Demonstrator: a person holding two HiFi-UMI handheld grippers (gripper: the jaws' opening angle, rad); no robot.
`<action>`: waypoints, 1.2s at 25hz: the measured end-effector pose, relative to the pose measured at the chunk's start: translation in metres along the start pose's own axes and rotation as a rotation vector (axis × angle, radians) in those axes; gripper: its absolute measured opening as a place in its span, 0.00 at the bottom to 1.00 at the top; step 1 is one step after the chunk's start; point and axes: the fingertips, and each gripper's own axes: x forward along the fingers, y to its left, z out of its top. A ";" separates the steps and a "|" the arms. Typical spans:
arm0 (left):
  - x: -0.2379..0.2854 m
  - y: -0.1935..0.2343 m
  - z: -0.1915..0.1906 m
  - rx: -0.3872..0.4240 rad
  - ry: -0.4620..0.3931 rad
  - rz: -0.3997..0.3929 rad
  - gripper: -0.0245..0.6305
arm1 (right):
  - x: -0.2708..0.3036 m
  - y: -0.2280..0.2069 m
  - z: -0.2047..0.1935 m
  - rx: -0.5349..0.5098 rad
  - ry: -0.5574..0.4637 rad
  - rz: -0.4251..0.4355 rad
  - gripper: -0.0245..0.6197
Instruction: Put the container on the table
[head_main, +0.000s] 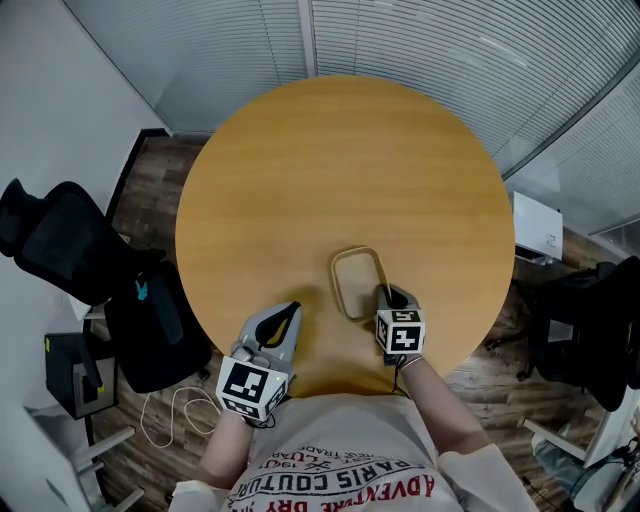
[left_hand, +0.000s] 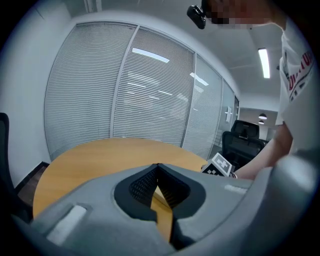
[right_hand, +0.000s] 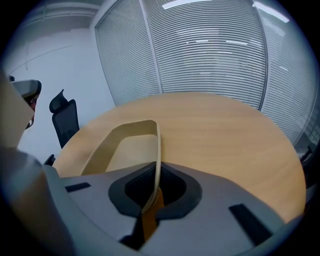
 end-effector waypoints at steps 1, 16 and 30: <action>0.000 0.001 -0.001 -0.002 0.002 0.001 0.05 | 0.001 0.000 -0.001 -0.003 0.007 -0.001 0.06; -0.016 0.006 -0.003 -0.041 -0.004 0.024 0.05 | -0.023 0.008 0.032 0.013 -0.071 0.056 0.20; -0.040 -0.004 0.032 -0.008 -0.118 0.025 0.05 | -0.163 0.068 0.131 -0.181 -0.528 0.163 0.05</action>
